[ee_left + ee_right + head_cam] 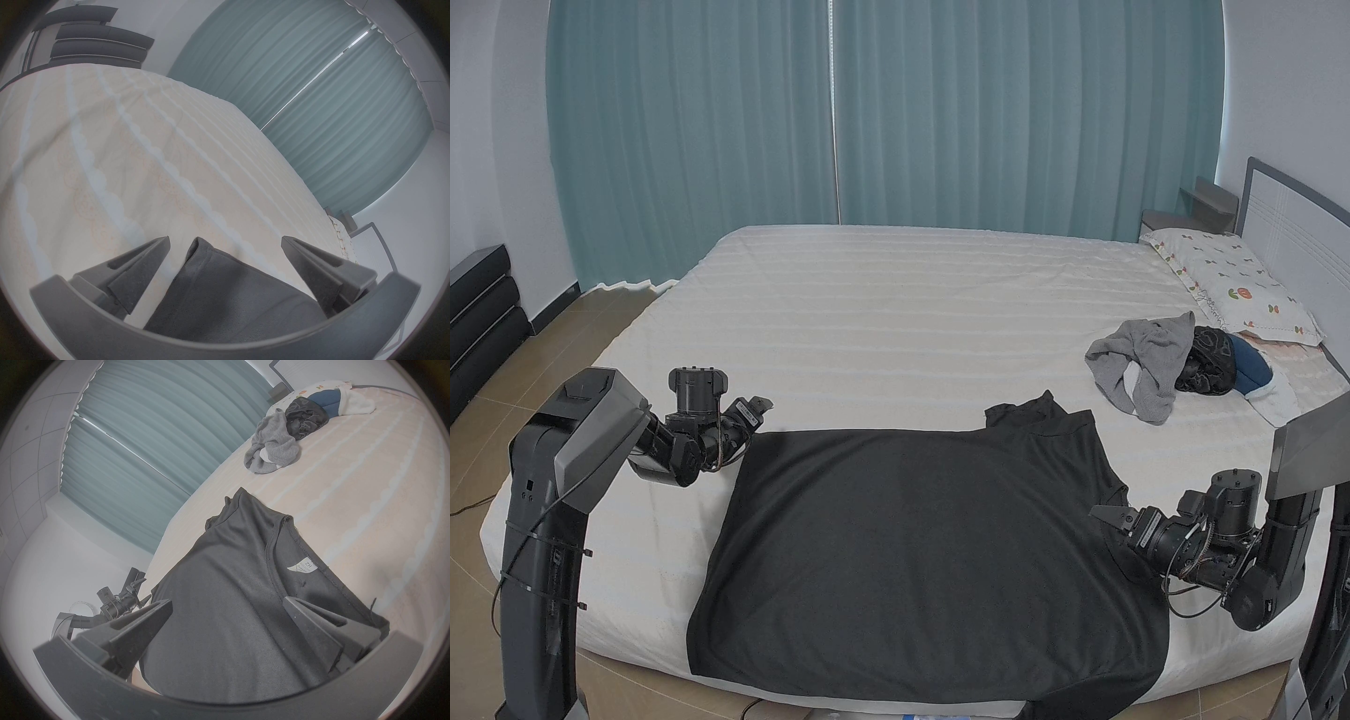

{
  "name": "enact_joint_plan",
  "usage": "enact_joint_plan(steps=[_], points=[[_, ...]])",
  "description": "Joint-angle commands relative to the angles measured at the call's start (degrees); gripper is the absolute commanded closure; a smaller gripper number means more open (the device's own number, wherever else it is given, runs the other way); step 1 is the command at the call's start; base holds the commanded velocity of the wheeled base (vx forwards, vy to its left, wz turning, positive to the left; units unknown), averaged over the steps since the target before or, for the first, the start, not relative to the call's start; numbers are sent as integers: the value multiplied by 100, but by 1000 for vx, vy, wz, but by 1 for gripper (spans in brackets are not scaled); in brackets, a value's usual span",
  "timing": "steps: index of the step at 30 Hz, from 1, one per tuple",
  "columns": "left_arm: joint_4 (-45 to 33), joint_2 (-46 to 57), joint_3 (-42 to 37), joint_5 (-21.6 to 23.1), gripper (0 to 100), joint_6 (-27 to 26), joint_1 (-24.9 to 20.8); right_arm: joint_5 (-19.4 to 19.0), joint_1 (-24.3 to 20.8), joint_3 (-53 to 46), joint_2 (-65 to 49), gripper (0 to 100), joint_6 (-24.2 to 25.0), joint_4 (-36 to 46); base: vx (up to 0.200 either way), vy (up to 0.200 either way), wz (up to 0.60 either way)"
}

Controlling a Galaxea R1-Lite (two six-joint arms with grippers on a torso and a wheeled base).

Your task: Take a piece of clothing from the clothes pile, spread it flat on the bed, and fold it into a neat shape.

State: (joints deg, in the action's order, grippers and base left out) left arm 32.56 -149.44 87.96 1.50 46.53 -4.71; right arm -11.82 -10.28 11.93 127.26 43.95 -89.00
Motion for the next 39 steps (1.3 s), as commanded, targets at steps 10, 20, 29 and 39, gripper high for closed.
enact_joint_plan(steps=[10, 20, 29, 39], points=[[128, -182, 117, -71, 100, -13, -66, 154, 70, 626, 27, 0, 26, 41, 0, 0, 0], [796, -94, 125, -783, 100, 102, -57, 365, 360, 2850, 326, 0, -413, 1790, 0, 0, 0], [1376, -76, 161, -1002, 100, 67, 75, 761, 377, 5126, 1354, 0, -765, 3302, 0, 0, 0], [1341, -146, 424, -1029, 100, 67, 224, 778, 439, 6339, 2154, 0, -976, 3970, 0, 0, 0]])
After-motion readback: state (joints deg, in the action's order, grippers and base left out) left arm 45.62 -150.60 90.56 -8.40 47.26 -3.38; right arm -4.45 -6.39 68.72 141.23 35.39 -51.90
